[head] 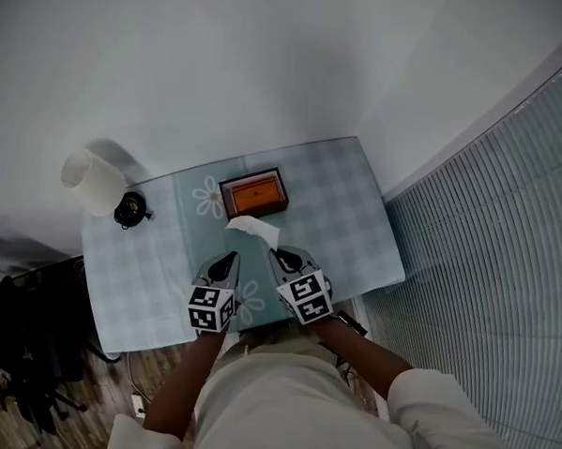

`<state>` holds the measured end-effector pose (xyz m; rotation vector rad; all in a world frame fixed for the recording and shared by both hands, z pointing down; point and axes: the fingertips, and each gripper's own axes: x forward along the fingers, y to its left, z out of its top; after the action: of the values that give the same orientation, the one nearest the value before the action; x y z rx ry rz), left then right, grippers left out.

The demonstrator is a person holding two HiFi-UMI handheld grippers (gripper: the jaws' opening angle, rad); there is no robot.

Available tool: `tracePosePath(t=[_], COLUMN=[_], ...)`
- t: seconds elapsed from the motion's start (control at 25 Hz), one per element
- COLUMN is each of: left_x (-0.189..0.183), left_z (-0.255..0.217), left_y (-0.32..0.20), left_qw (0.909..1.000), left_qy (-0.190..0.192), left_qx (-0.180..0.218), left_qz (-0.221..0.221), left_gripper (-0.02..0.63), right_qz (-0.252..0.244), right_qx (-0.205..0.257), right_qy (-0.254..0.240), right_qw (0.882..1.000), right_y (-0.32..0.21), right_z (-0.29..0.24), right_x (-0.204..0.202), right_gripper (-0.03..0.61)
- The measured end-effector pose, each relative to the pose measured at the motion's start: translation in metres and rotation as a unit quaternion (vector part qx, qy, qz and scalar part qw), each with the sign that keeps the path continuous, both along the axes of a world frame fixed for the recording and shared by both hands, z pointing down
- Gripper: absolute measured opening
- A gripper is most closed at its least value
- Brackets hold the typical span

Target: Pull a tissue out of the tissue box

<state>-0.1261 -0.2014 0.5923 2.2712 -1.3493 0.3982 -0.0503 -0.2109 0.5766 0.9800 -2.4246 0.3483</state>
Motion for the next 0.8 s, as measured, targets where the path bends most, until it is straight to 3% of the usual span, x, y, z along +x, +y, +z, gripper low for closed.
tracePosePath(t=[0.36,0.8], left_x=[0.005,0.011], left_z=[-0.056,-0.078], left_y=[0.043,0.074], left_qw=[0.9988,0.9977], left_qy=[0.032,0.020], left_qx=[0.037,0.064], left_qz=[-0.006,0.004], left_gripper=[0.006,0.006], right_qz=[0.030,0.055], right_qx=[-0.001,-0.007], right_qy=[-0.083,-0.138], right_qw=[0.996,0.989], right_y=[0.042,0.071], right_z=[-0.055,-0.071], right_x=[0.012,0.030], right_gripper=[0.014,0.014])
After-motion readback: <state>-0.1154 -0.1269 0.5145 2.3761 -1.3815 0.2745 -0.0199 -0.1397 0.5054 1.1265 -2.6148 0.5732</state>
